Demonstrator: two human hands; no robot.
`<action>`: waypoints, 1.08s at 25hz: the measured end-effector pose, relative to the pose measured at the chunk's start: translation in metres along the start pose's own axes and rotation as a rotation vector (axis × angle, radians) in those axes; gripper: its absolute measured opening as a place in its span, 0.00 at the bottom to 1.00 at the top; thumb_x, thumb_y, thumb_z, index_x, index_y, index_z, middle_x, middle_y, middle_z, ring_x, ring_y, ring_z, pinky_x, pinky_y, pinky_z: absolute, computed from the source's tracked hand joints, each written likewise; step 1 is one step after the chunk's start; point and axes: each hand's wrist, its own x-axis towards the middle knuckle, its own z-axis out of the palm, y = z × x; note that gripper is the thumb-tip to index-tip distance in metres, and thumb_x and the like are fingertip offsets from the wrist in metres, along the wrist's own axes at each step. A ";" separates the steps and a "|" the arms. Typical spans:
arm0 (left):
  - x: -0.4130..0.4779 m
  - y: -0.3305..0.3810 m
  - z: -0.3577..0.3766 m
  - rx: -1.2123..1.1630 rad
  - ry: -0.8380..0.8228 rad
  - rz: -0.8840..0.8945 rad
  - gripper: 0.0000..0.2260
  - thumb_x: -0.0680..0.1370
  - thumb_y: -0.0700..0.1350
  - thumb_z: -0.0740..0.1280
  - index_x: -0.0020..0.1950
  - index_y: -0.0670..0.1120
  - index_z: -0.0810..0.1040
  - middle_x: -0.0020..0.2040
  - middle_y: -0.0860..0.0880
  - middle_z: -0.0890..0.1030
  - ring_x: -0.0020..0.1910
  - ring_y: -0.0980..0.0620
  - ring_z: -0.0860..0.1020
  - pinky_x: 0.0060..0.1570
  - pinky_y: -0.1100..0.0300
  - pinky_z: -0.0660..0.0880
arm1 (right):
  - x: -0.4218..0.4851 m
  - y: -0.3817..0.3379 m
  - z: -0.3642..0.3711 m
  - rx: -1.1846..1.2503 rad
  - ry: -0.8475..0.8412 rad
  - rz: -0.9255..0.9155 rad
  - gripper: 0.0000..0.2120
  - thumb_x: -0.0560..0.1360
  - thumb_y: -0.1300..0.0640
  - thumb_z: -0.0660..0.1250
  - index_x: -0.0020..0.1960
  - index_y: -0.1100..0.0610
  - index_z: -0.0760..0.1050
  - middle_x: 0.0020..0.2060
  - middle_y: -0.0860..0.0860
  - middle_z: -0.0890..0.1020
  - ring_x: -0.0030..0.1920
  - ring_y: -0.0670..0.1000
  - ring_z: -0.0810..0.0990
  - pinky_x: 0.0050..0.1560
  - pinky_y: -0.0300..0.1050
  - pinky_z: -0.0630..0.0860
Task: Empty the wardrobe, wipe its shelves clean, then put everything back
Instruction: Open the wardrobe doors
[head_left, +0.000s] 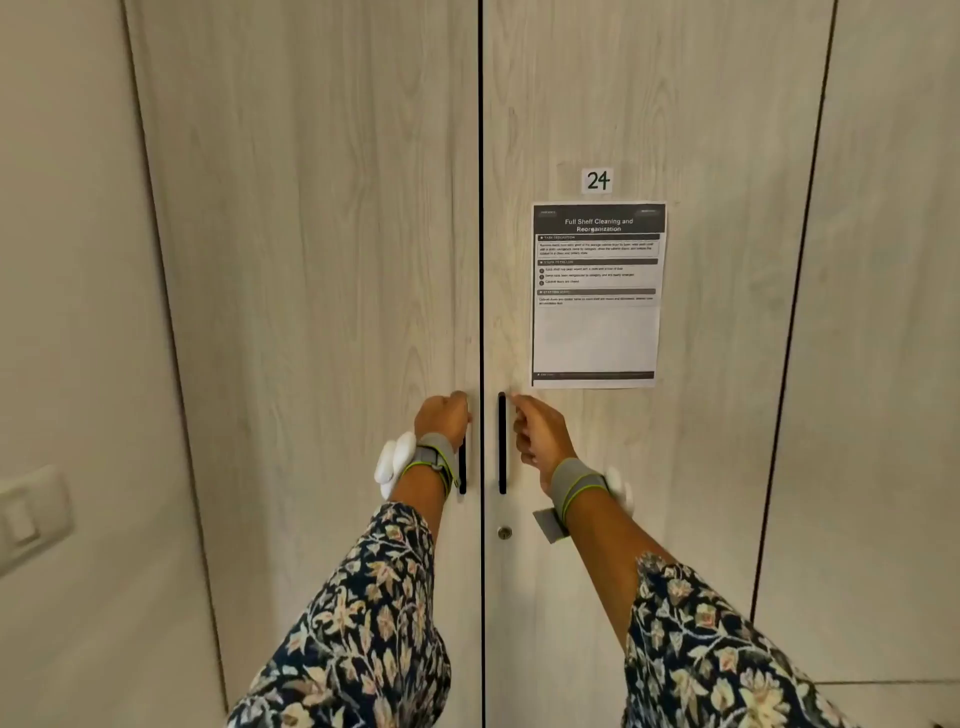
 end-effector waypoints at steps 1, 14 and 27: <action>0.004 -0.005 0.005 0.016 0.012 0.014 0.13 0.78 0.45 0.58 0.35 0.43 0.74 0.37 0.44 0.77 0.32 0.49 0.70 0.43 0.58 0.68 | 0.009 0.005 -0.001 -0.055 0.017 -0.004 0.14 0.77 0.51 0.62 0.34 0.52 0.66 0.27 0.47 0.67 0.25 0.46 0.60 0.24 0.37 0.57; 0.084 -0.052 0.056 0.049 0.299 0.318 0.16 0.79 0.41 0.61 0.67 0.44 0.67 0.60 0.46 0.73 0.56 0.49 0.74 0.59 0.57 0.72 | 0.128 0.099 -0.007 -0.377 0.006 -0.249 0.08 0.76 0.56 0.67 0.54 0.56 0.76 0.52 0.55 0.79 0.48 0.52 0.78 0.52 0.41 0.74; 0.042 -0.051 0.037 0.049 0.255 0.158 0.15 0.76 0.51 0.68 0.52 0.44 0.67 0.43 0.52 0.75 0.40 0.58 0.74 0.36 0.71 0.67 | 0.108 0.116 0.005 -0.237 0.164 -0.112 0.11 0.77 0.58 0.65 0.58 0.60 0.75 0.53 0.58 0.79 0.51 0.56 0.78 0.51 0.40 0.72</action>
